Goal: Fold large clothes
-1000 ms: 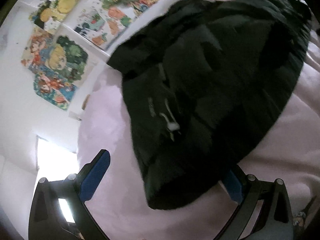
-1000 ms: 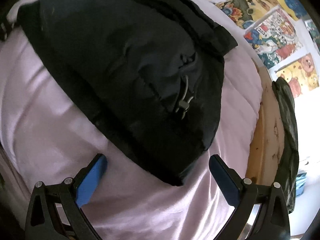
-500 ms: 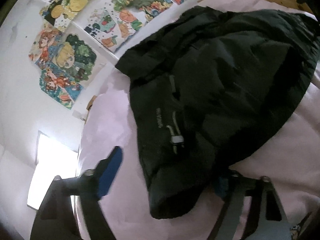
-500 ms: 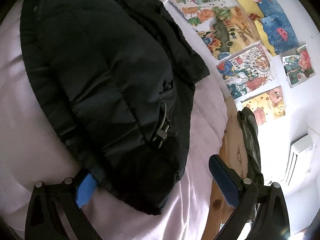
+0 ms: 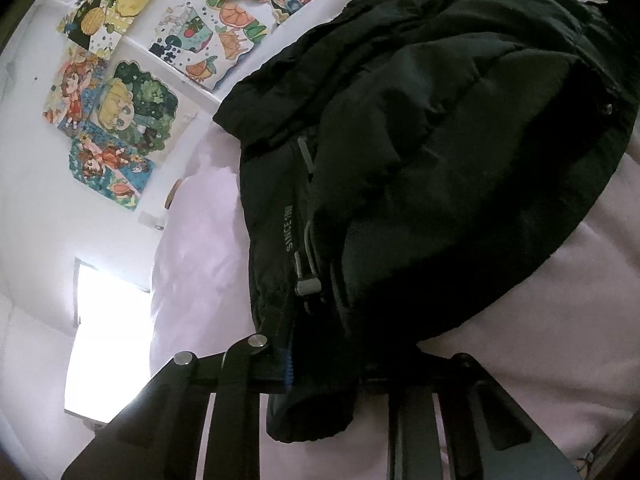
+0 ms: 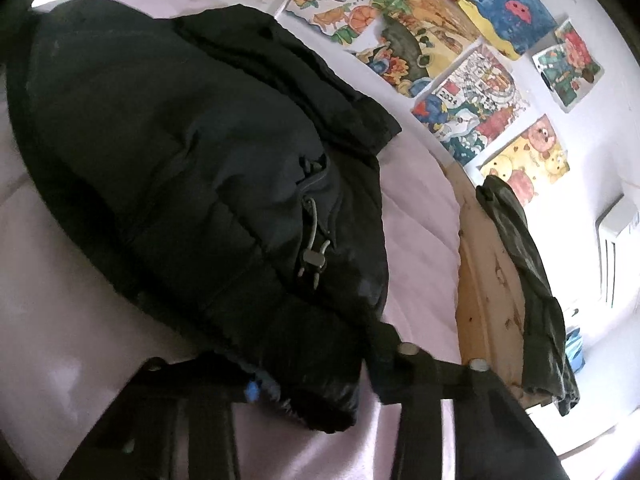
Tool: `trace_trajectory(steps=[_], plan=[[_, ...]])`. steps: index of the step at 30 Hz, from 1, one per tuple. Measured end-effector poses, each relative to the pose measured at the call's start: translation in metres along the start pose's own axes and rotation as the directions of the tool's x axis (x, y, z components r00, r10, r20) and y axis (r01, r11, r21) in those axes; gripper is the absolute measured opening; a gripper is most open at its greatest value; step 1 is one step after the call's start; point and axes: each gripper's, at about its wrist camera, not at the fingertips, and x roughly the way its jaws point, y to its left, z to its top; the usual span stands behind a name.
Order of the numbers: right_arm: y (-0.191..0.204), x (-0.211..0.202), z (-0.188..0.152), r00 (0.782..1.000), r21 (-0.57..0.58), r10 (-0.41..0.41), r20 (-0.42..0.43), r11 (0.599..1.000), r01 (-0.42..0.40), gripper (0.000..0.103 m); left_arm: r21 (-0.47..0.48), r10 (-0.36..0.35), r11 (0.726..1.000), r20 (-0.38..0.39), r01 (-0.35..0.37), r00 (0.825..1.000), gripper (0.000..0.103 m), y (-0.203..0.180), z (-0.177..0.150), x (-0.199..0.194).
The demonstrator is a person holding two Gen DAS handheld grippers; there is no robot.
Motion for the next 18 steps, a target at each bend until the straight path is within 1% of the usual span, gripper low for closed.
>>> trace_trajectory(steps=[2,5,12,18], plan=[[0.002,-0.002,-0.003,1.0,-0.009,-0.003,0.008,1.0,0.004,0.023,-0.003,0.005,1.0,-0.002,-0.005,1.0,0.016,0.0,0.001,0.0],[-0.001,-0.002,-0.006,1.0,-0.017,-0.001,0.019,1.0,0.001,0.017,-0.017,0.009,1.0,0.004,-0.009,1.0,0.015,-0.001,0.001,-0.003],[-0.004,-0.01,-0.007,0.999,-0.006,-0.02,0.049,1.0,0.021,0.011,-0.049,0.048,0.998,0.054,-0.045,0.997,0.012,-0.004,-0.001,-0.019],[-0.008,-0.025,-0.009,0.996,0.012,-0.047,0.072,0.999,0.046,0.01,-0.116,0.042,0.993,0.088,-0.031,0.995,0.011,0.003,0.001,-0.038]])
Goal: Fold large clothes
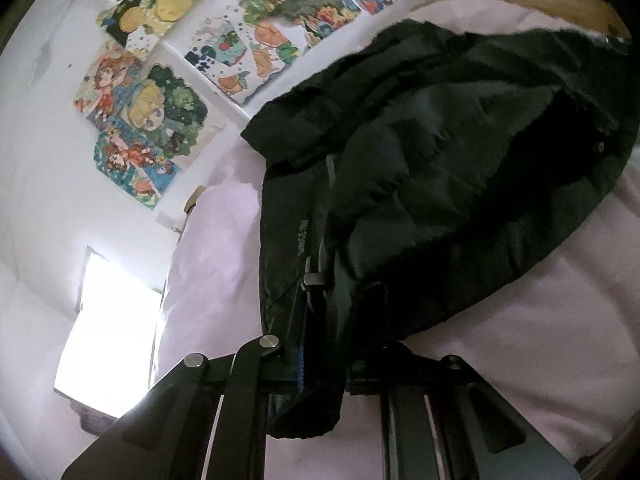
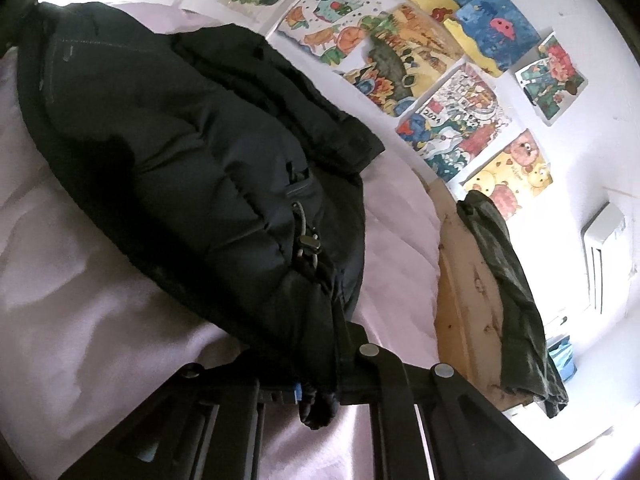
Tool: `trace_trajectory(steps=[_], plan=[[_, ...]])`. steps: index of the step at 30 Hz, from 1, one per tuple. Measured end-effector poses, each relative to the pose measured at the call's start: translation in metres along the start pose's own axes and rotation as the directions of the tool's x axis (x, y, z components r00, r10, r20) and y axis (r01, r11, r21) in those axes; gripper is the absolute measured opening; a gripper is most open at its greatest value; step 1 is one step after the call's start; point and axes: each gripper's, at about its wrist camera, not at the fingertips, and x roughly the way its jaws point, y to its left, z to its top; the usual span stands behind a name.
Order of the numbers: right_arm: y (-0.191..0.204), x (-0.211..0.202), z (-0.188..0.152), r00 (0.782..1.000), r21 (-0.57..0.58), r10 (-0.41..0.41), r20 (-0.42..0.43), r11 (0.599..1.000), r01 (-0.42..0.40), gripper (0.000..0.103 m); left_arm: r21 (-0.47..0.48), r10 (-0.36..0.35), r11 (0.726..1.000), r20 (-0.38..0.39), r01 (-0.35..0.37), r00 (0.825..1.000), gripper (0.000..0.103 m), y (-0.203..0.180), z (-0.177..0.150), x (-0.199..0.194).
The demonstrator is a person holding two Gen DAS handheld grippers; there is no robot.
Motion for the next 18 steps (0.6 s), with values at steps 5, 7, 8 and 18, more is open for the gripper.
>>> trace_trajectory(steps=[5,7,8,18], plan=[[-0.002,-0.016,-0.003,1.0,0.03,-0.013,0.001,0.999,0.013,0.009,-0.05,-0.014,0.999,0.023,0.015,1.0,0.011,0.002,0.004,-0.021],[-0.003,-0.022,-0.006,1.0,0.053,-0.008,-0.004,0.999,0.008,0.009,-0.09,-0.028,0.995,0.042,0.031,0.999,0.01,0.005,0.005,-0.034],[-0.004,-0.027,-0.009,1.0,0.071,-0.007,-0.005,0.997,0.008,0.009,-0.116,-0.036,0.992,0.051,0.042,0.998,0.01,0.007,0.005,-0.041],[-0.023,-0.089,-0.018,0.999,0.285,-0.018,0.028,0.958,0.009,0.009,-0.269,-0.065,0.958,0.138,0.1,0.988,0.01,0.019,-0.001,-0.104]])
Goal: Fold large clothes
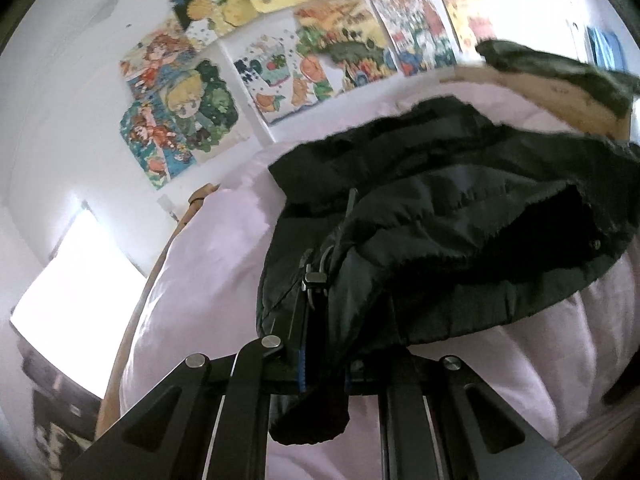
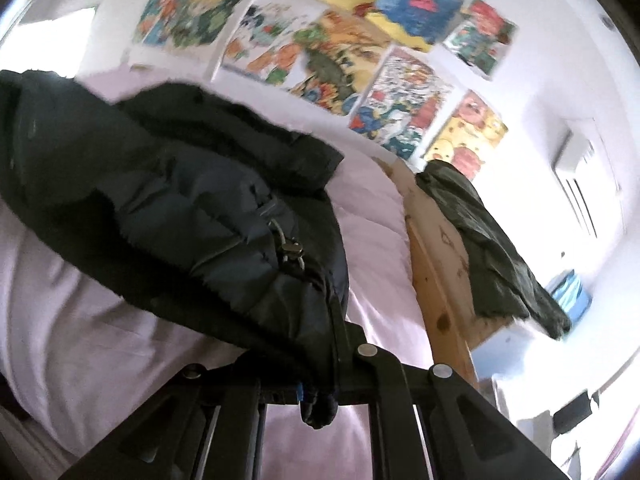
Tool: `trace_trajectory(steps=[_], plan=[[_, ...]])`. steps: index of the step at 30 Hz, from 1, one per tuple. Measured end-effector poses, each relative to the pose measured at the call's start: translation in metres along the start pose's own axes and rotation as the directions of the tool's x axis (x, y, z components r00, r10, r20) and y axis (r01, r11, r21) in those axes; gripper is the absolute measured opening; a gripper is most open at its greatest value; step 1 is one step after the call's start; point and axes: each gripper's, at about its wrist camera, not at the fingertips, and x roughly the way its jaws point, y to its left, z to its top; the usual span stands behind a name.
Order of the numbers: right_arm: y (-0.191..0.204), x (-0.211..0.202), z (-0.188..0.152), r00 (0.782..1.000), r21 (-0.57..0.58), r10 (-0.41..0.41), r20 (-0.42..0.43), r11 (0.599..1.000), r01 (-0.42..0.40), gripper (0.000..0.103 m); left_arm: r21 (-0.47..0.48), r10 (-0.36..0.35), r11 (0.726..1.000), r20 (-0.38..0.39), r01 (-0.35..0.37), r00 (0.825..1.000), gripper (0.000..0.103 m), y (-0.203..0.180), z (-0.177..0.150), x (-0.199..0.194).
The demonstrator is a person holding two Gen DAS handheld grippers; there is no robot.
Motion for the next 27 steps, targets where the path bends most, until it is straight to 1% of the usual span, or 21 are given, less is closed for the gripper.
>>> trace_trajectory(steps=[2,5,7,10,16,20,24,27], plan=[[-0.005,-0.012,0.0,1.0,0.036,0.001,0.015,0.999,-0.002,0.008,-0.037,-0.012,0.999,0.012,0.012,1.0,0.009,0.002,0.001,-0.013],[-0.014,-0.029,0.0,0.999,0.117,0.012,0.035,0.993,-0.016,0.008,-0.059,-0.017,0.998,0.033,0.019,0.999,0.009,0.003,0.005,-0.028],[-0.016,-0.04,-0.001,0.999,0.149,0.011,0.049,0.989,-0.018,0.008,-0.078,-0.019,0.997,0.052,0.023,0.998,0.009,0.003,0.007,-0.039],[-0.022,-0.051,-0.002,0.997,0.206,0.018,0.071,0.978,-0.032,0.008,-0.121,-0.028,0.992,0.053,0.034,0.998,0.009,0.006,0.009,-0.049],[-0.026,-0.048,-0.002,0.997,0.231,0.038,0.073,0.972,-0.054,0.009,-0.114,-0.021,0.993,0.05,0.027,0.999,0.009,0.003,0.022,-0.048],[-0.032,-0.044,0.001,0.996,0.25,0.042,0.081,0.966,-0.061,0.009,-0.114,-0.016,0.993,0.069,0.024,0.997,0.009,0.005,0.033,-0.047],[-0.034,-0.044,0.006,0.995,0.259,0.038,0.093,0.964,-0.061,0.009,-0.118,-0.036,0.992,0.068,0.044,0.997,0.009,0.013,0.046,-0.042],[-0.041,-0.042,0.017,0.994,0.254,0.044,0.1,0.965,-0.068,0.009,-0.1,-0.058,0.993,0.056,0.064,0.997,0.009,0.018,0.059,-0.04]])
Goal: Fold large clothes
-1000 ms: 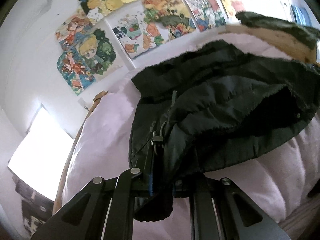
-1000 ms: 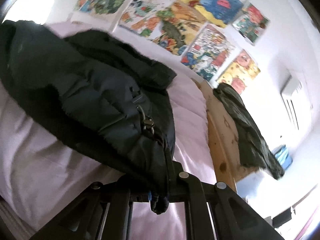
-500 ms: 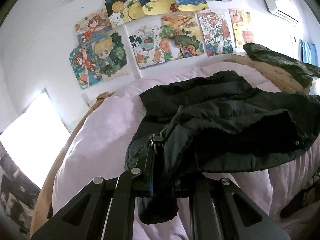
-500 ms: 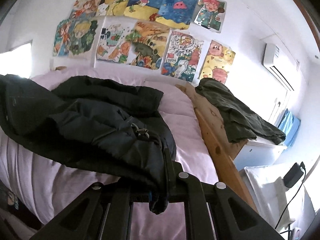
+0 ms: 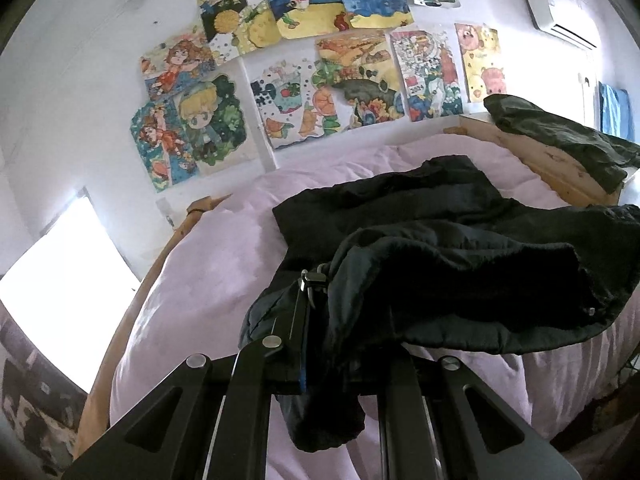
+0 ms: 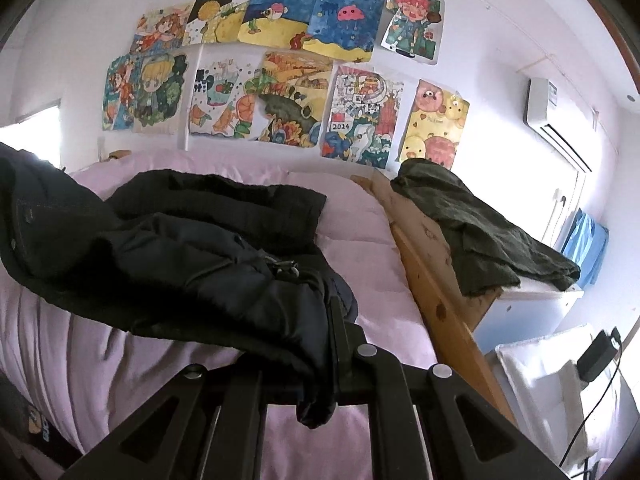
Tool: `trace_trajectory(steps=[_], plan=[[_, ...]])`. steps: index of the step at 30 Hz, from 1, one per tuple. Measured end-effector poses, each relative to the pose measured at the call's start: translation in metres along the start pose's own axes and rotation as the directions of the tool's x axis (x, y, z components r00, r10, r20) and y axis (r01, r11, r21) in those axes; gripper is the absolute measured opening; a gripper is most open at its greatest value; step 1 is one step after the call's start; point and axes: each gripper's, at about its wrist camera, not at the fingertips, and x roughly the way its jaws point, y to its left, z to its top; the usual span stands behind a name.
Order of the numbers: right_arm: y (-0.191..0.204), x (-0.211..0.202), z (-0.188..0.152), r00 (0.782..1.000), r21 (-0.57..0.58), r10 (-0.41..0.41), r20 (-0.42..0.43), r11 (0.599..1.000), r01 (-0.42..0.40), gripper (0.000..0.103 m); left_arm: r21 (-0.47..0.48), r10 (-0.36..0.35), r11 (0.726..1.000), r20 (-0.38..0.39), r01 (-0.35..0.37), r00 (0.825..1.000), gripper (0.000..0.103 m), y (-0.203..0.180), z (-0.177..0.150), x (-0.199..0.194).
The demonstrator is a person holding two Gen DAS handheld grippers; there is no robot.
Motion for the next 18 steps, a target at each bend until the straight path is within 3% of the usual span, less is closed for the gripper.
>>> trace_trajectory(steps=[7,12,18], plan=[[-0.003,0.007,0.031,0.999,-0.081,0.042,-0.016,0.996,-0.043,0.009,0.056,-0.025,0.998,-0.001,0.025,1.0,0.009,0.009,0.02,0.011],[-0.011,0.023,0.058,0.995,-0.203,0.06,-0.075,0.976,-0.075,0.009,0.066,-0.05,0.997,0.017,0.049,0.999,0.008,0.018,0.036,0.017],[-0.023,0.057,0.118,0.986,-0.215,0.116,-0.122,0.966,-0.14,0.009,0.081,-0.037,0.996,0.083,0.03,0.996,0.007,0.028,0.06,0.029]])
